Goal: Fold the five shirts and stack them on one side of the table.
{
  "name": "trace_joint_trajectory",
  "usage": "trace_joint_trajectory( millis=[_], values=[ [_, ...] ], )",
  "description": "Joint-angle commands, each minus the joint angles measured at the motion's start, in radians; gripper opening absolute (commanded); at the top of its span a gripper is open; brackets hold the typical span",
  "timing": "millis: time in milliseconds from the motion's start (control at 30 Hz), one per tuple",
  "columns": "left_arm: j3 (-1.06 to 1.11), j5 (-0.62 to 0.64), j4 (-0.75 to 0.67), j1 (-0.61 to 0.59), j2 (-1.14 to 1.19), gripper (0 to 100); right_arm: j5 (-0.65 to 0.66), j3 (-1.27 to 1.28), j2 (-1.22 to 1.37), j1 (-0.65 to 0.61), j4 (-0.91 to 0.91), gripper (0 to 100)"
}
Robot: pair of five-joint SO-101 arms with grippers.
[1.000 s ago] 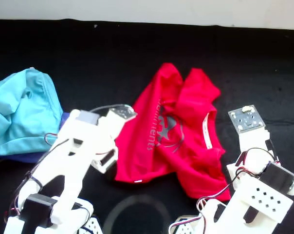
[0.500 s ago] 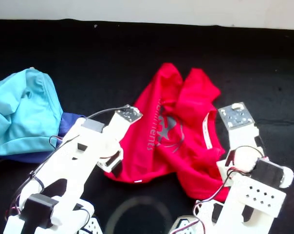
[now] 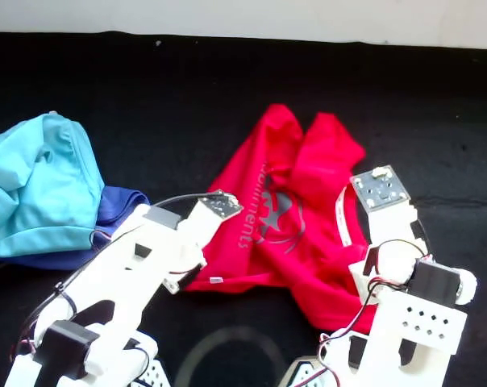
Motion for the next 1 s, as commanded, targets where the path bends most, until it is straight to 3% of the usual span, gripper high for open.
trace_joint_trajectory(
  millis=[0, 200, 367, 533, 833, 967],
  values=[
    [-0.070, -0.006, 0.000, 0.004, -0.035, 1, -0.026, 0.004, -0.010, -0.005, -0.005, 20.4],
    [-0.214, -0.009, 0.144, -0.097, -0.031, 1, -0.041, 0.097, -0.015, -0.005, -0.010, 20.4],
    [-0.186, -0.012, 0.161, -0.159, -0.025, 5, -0.041, 0.114, -0.015, -0.008, -0.027, 20.4],
    [-0.160, -0.011, 0.163, -0.165, -0.033, 22, -0.041, 0.117, -0.015, -0.010, -0.059, 20.4],
    [-0.170, -0.011, 0.150, -0.134, -0.024, 22, -0.041, 0.117, -0.015, -0.010, -0.059, 20.4],
    [-0.085, -0.012, 0.012, -0.165, -0.024, 22, -0.038, 0.117, -0.015, -0.007, -0.059, 20.4]
  ],
)
